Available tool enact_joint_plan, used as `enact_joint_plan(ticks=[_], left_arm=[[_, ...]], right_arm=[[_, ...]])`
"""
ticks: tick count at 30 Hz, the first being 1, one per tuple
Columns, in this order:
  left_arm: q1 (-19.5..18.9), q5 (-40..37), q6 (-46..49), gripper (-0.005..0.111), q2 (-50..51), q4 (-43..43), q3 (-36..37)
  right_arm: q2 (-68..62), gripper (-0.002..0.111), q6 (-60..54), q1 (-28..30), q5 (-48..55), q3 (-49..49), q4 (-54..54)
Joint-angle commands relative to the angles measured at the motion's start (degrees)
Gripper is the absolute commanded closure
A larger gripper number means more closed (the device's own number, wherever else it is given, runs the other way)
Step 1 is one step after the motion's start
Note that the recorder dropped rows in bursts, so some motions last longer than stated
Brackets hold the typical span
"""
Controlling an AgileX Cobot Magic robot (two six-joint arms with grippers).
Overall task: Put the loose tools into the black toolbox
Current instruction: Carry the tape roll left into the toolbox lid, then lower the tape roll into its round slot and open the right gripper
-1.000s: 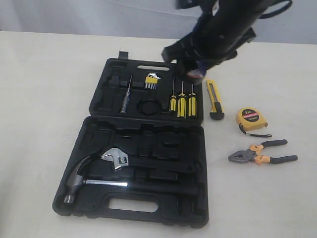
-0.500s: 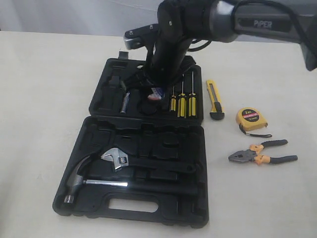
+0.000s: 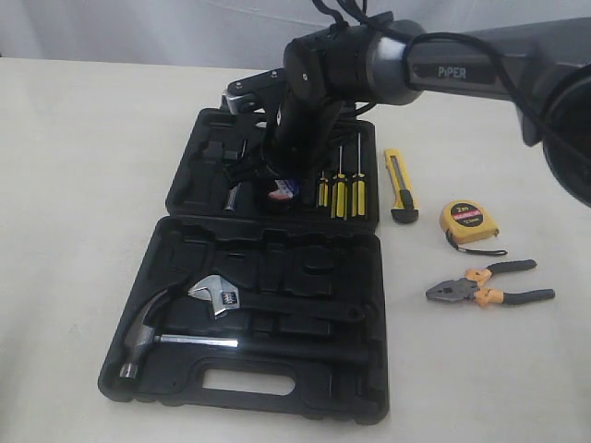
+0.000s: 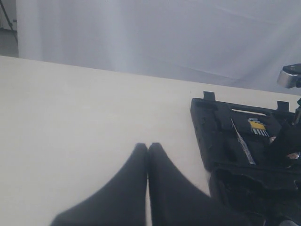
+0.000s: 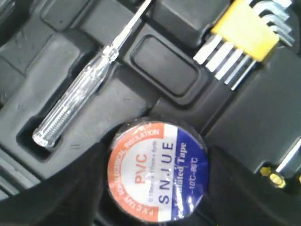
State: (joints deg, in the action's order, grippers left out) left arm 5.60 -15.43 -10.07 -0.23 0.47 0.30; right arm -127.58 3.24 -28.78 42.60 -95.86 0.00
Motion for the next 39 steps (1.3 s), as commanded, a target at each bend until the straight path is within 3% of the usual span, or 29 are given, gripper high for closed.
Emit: enact_joint_plan(ticks=[1,7,13,15,27,29,32,37,39], left_arm=[[0.3,-0.2,0.0,0.107,0.2,-0.5,-0.3],[0.3,-0.2,0.0,0.107,0.2,-0.5,-0.3],[0.3,-0.2,0.0,0.107,0.2,-0.5,-0.3],[0.3,-0.2,0.0,0.107,0.2,-0.5,-0.3],[0.3,-0.2,0.0,0.107,0.2,-0.5,-0.3],[0.3,-0.2,0.0,0.107,0.2,-0.5,-0.3],[0.3,-0.2,0.0,0.107,0.2,-0.5,-0.3],[0.3,-0.2,0.0,0.107,0.2,-0.5,-0.3],[0.3,-0.2,0.0,0.107,0.2,-0.5,-0.3]], right_arm=[[-0.1,0.090,0.0,-0.1,1.2,-0.3,0.0],[-0.1,0.086,0.0,-0.1,3.7,-0.3,0.0],[-0.1,0.041,0.0,-0.1,4.3,-0.3,0.0],[-0.1,0.033,0.0,-0.1,4.3,-0.3,0.0],[0.7,0.032,-0.2,-0.1,7.7,-3.6,0.0],[1.2,0.038,-0.4,-0.1,8.9,-4.0,0.0],[1.8,0.058,-0.9,-0.1,10.0,-4.3,0.0],[2.0,0.108,-1.5,-0.1,10.9,-4.3,0.0],[1.8,0.108,-1.5,-0.1,9.6,-4.1,0.0]])
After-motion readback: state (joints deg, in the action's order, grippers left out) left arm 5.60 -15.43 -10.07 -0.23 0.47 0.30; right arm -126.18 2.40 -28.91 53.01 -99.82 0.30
